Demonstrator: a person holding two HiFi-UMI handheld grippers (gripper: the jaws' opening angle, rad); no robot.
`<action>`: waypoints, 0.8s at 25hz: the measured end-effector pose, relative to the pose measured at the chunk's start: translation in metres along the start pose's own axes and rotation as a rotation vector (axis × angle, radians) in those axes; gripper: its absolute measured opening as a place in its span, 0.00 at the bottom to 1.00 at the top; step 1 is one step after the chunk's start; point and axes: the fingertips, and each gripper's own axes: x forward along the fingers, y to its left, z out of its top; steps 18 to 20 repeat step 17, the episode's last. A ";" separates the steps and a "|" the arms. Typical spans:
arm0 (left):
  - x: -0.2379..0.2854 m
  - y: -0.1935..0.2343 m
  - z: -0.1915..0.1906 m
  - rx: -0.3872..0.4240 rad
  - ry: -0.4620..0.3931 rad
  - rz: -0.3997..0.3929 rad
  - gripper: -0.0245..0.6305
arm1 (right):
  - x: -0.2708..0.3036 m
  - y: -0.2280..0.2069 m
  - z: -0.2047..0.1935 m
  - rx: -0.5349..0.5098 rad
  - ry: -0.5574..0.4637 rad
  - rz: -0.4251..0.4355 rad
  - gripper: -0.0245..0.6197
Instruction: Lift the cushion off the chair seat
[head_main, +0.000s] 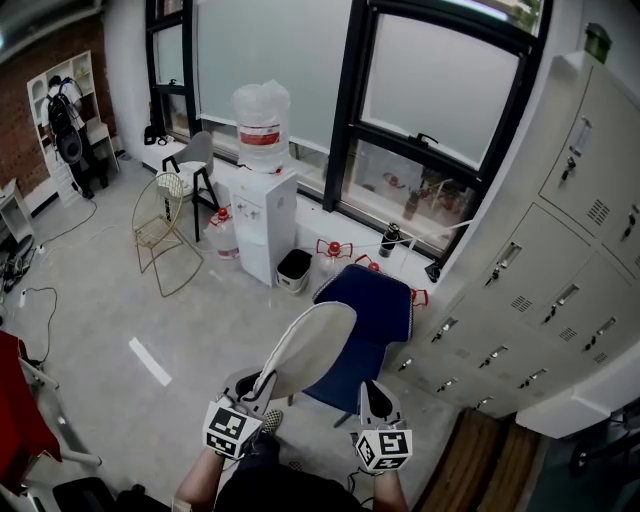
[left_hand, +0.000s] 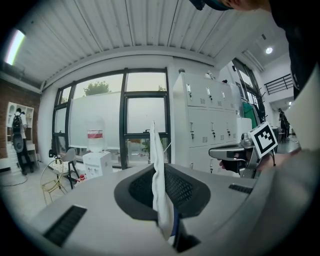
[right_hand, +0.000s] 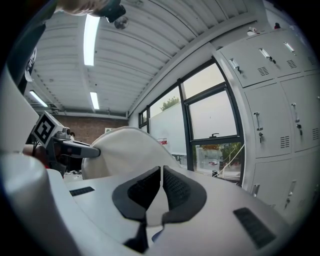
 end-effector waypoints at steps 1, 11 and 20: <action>0.000 0.000 0.000 0.000 0.001 -0.001 0.10 | 0.000 0.000 0.000 0.002 0.001 0.000 0.09; 0.003 0.001 -0.008 -0.003 0.010 -0.002 0.10 | 0.002 -0.002 -0.007 0.003 0.019 -0.006 0.09; 0.003 0.002 -0.009 0.003 0.015 0.000 0.10 | 0.001 -0.003 -0.008 0.012 0.020 -0.007 0.09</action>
